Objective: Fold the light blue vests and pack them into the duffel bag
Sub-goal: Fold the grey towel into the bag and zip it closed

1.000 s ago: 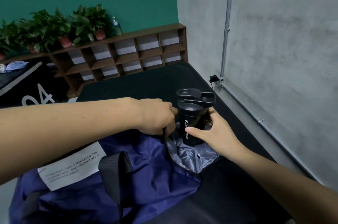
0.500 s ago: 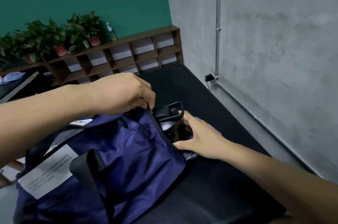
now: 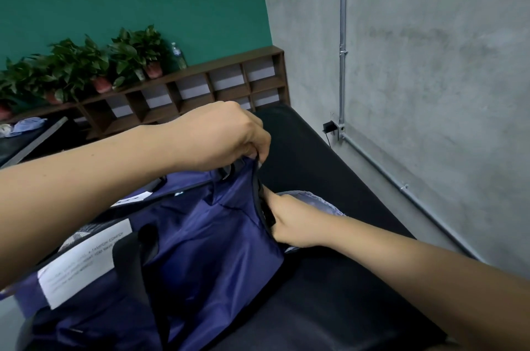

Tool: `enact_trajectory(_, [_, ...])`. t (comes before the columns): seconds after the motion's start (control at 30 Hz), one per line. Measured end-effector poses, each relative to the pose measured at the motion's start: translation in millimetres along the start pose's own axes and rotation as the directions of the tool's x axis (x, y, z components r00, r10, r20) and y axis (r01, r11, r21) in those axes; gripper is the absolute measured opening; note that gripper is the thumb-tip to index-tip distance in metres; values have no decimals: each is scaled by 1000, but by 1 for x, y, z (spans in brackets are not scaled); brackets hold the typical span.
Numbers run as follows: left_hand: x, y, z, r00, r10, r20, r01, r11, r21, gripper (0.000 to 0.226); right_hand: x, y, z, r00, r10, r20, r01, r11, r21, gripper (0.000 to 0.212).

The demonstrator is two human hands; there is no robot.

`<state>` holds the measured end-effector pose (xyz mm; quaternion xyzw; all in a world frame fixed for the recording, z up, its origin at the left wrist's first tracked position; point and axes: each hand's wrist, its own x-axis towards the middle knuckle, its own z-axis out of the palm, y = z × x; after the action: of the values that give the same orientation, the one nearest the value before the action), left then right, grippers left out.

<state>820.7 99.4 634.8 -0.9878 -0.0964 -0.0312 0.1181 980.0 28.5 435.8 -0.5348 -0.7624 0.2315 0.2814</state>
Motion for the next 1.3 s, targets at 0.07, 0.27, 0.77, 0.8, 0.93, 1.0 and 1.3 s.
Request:
enact_trajectory(0.07, [2,1,4,1000,-9,-9,9,1000,7,23,2,-4,3,999,-35,-12,35,999,-30,44])
enact_trajectory(0.27, [-1,9,27,978,-74,197,91,993,-80,25,7,-7,-11,996,-29,90,46,981,-189,39])
enact_trajectory(0.77, [-120,-31,-16,854,-520,17,492,796,-352,16,10,-45,-105,962,45,-271,-48,999,-4,19])
enact_trajectory(0.8, [-132,-33,-18,839,-544,7,510,782,-358,14,14,-55,-106,961,25,-276,-30,999,-14,18])
enact_trajectory(0.93, [-181,-42,-19,763,-645,-25,592,714,-375,10,29,-94,-97,976,-35,-214,12,994,-111,15])
enact_trajectory(1.0, [-207,-47,-14,724,-690,-31,630,678,-380,10,38,-108,-86,989,-41,-144,17,987,-160,10])
enact_trajectory(1.3, [-311,-53,22,536,-844,-20,737,479,-477,6,78,-164,-43,994,-105,39,112,934,-339,7])
